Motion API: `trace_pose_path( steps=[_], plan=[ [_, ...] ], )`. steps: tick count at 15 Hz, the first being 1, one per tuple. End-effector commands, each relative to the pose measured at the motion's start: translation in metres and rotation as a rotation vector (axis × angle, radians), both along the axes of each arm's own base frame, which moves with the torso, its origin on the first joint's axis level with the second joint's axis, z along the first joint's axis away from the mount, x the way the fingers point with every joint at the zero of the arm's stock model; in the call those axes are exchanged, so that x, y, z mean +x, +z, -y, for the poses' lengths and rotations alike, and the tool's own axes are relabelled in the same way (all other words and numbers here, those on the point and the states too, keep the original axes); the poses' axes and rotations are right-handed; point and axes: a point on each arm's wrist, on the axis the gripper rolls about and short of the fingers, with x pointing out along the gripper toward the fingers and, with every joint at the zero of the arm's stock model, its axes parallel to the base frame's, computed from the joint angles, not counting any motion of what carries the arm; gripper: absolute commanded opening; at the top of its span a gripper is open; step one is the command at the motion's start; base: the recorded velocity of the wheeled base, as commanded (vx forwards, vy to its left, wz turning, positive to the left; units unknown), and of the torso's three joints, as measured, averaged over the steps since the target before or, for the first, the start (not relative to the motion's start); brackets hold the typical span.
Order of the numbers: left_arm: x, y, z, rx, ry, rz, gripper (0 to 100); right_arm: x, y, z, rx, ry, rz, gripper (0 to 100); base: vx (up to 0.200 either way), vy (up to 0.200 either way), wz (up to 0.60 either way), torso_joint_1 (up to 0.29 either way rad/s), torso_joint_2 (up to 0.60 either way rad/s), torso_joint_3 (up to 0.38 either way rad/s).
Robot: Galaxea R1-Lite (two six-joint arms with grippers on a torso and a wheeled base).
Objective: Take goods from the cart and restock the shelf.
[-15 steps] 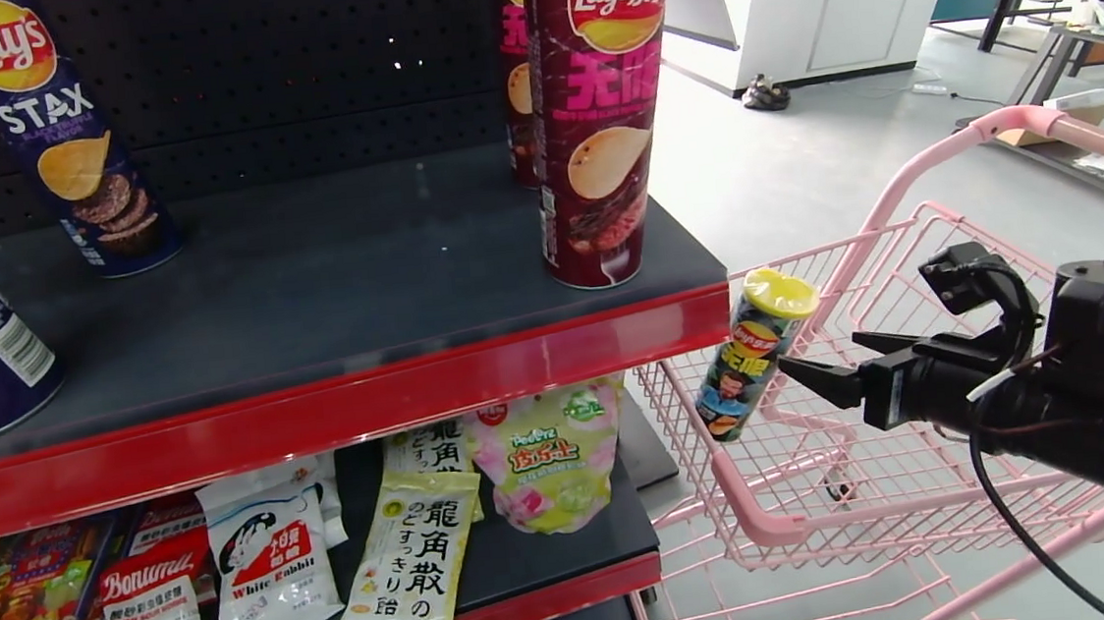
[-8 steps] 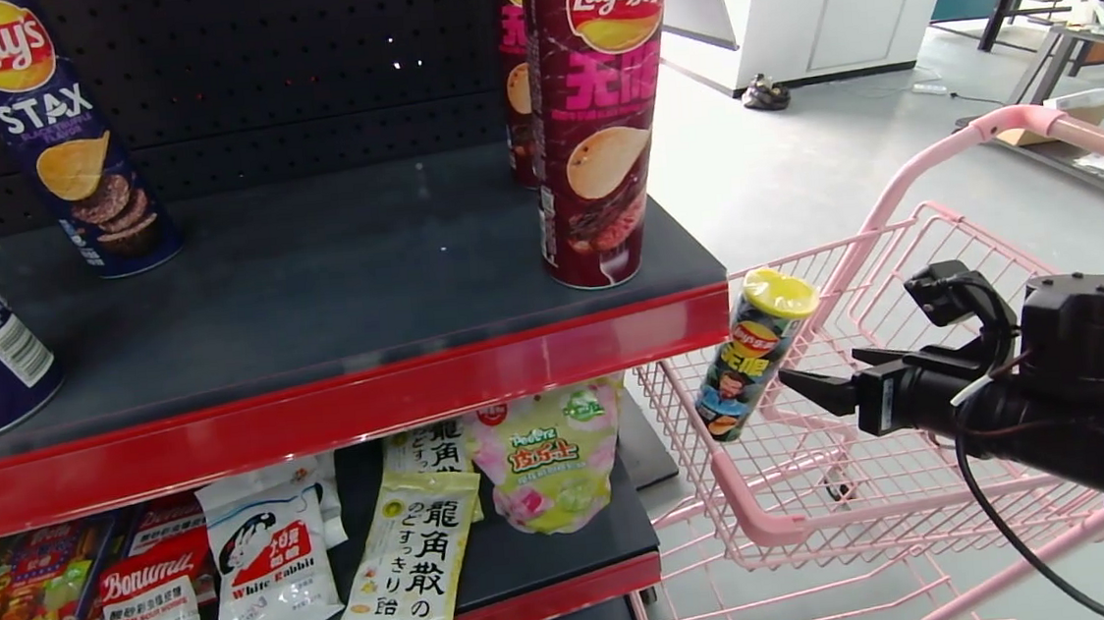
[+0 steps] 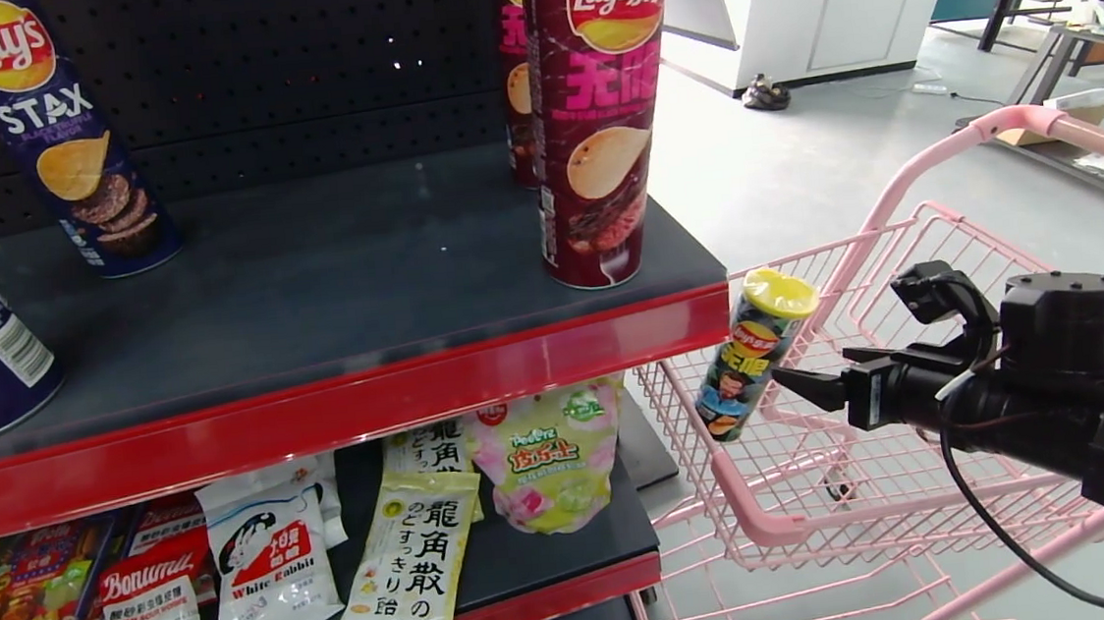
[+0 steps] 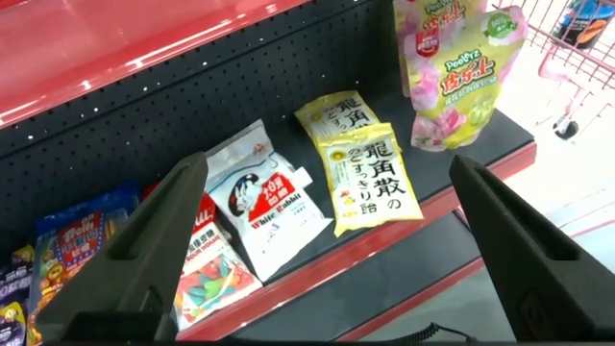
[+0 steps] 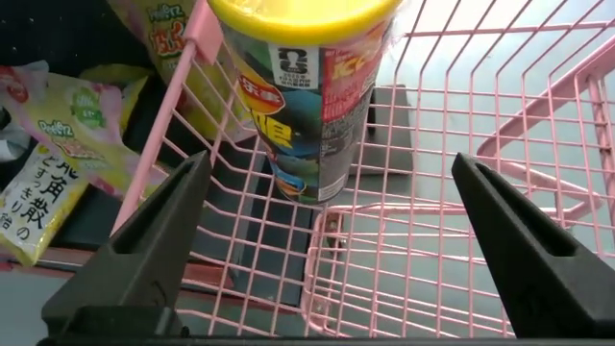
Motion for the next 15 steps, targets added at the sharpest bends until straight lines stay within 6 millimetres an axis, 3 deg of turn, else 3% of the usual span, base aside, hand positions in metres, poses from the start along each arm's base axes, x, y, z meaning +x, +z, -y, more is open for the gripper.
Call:
trace_pose_path(
  steps=[1, 7, 15],
  plan=[
    [0.001, 0.0, 0.0, 0.002, 0.0, -0.006, 100, 0.004, -0.002, -0.002, 0.003, 0.01, -0.003, 100, 0.0, 0.0, 0.0, 0.0, 0.0, 0.0],
    [0.001, 0.001, 0.0, 0.001, 0.0, -0.003, 100, 0.026, 0.003, -0.007, 0.02, 0.05, 0.035, 100, 0.0, 0.0, 0.0, 0.0, 0.0, 0.0],
    [0.001, 0.003, 0.0, 0.001, 0.005, -0.001, 100, 0.048, -0.005, -0.012, 0.026, 0.075, 0.03, 100, 0.0, 0.0, 0.0, 0.0, 0.0, 0.0]
  ],
)
